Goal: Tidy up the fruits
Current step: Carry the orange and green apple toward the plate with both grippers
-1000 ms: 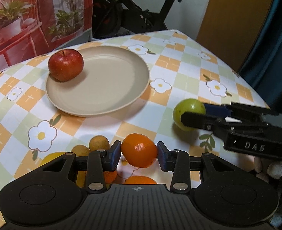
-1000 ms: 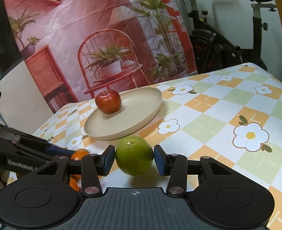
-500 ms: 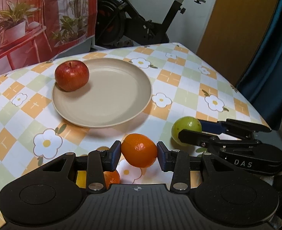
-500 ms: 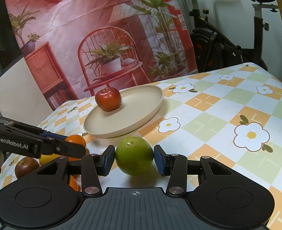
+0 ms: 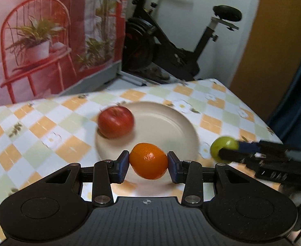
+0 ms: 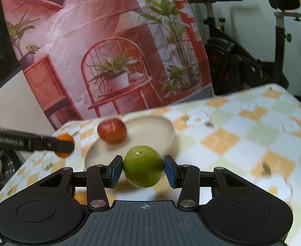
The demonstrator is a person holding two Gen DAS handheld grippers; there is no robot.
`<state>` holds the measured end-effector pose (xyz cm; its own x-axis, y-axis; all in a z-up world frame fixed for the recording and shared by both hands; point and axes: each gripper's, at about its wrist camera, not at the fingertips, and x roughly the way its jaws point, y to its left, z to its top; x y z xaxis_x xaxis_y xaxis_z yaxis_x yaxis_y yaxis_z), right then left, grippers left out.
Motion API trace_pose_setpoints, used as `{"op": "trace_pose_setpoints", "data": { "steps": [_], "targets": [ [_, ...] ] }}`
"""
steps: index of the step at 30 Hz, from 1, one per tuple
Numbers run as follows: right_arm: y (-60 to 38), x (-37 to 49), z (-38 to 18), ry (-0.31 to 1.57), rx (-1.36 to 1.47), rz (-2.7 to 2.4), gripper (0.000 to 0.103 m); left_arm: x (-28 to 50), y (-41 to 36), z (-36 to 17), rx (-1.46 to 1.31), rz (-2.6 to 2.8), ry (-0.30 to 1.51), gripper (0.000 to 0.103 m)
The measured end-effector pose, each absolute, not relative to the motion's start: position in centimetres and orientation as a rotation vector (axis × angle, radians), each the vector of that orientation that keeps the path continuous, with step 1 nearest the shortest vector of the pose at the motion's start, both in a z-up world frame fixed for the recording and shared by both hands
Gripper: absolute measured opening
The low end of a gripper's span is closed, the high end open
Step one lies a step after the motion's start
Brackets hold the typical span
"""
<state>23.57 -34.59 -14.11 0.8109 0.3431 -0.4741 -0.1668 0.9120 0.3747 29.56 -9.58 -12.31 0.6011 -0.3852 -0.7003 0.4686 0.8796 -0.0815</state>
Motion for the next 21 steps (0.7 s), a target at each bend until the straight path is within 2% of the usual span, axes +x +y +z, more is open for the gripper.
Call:
{"op": "trace_pose_setpoints", "data": {
  "steps": [9,21],
  "targets": [
    [-33.3,34.1,-12.6,0.582,0.248,0.3,0.041,34.1,-10.2,-14.3,0.179,-0.456,0.78,0.042],
    [-29.4,42.3,-15.9,0.703,0.208,0.325,0.041,35.7,-9.2,-17.0,0.227,-0.449,0.814,0.042]
  ]
}}
